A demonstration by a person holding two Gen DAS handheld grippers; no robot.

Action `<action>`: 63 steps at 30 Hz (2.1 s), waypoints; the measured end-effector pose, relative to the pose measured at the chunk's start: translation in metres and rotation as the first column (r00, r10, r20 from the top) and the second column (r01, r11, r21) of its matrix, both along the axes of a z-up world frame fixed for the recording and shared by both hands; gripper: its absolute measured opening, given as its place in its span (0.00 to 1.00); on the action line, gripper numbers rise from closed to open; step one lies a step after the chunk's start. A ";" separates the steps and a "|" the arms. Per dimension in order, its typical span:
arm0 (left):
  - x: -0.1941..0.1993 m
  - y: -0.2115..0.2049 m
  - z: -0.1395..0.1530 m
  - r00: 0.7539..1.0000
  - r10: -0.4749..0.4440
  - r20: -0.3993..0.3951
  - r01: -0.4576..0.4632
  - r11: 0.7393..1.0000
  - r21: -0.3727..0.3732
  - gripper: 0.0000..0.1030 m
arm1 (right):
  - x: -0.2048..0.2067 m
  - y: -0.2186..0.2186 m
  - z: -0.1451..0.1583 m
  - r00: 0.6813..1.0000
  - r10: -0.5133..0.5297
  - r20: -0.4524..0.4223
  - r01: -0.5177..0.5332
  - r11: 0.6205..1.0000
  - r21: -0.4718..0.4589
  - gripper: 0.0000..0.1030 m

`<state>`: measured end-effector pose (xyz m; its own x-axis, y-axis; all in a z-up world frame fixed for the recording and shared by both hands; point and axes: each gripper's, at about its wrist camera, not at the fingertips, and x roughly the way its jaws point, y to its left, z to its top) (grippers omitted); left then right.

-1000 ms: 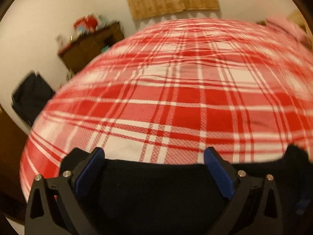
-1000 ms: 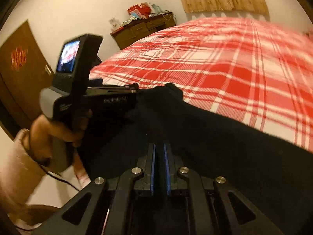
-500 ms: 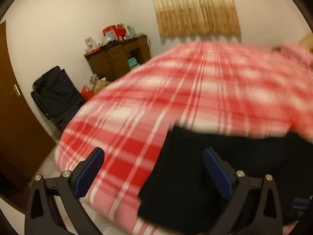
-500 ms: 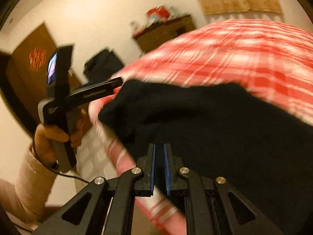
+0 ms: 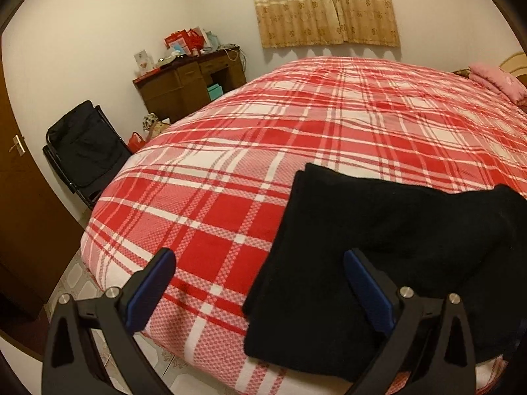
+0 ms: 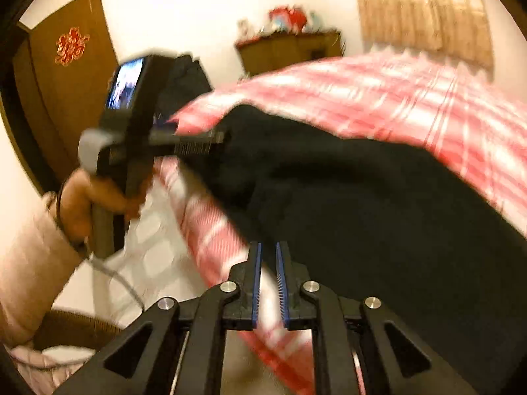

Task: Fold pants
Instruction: 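Lift the folded edge with both grippers and fold it over again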

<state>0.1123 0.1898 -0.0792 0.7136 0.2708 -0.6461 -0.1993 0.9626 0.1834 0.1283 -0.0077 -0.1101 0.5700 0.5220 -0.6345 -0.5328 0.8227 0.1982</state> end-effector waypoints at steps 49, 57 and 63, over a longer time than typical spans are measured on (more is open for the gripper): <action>-0.011 0.041 0.050 0.990 0.042 0.136 -0.034 0.998 -0.061 1.00 | 0.024 -0.028 -0.006 0.998 0.001 -0.060 0.013 0.971 0.239 0.06; -0.022 -0.027 -0.003 0.998 -0.003 0.071 -0.013 0.975 0.222 1.00 | 0.022 -0.024 -0.035 0.986 -0.053 -0.155 0.062 0.997 0.049 0.06; -0.022 -0.019 0.010 0.995 0.011 0.096 -0.028 0.983 0.180 1.00 | 0.010 -0.071 0.009 0.978 -0.209 -0.021 0.210 0.967 0.143 0.06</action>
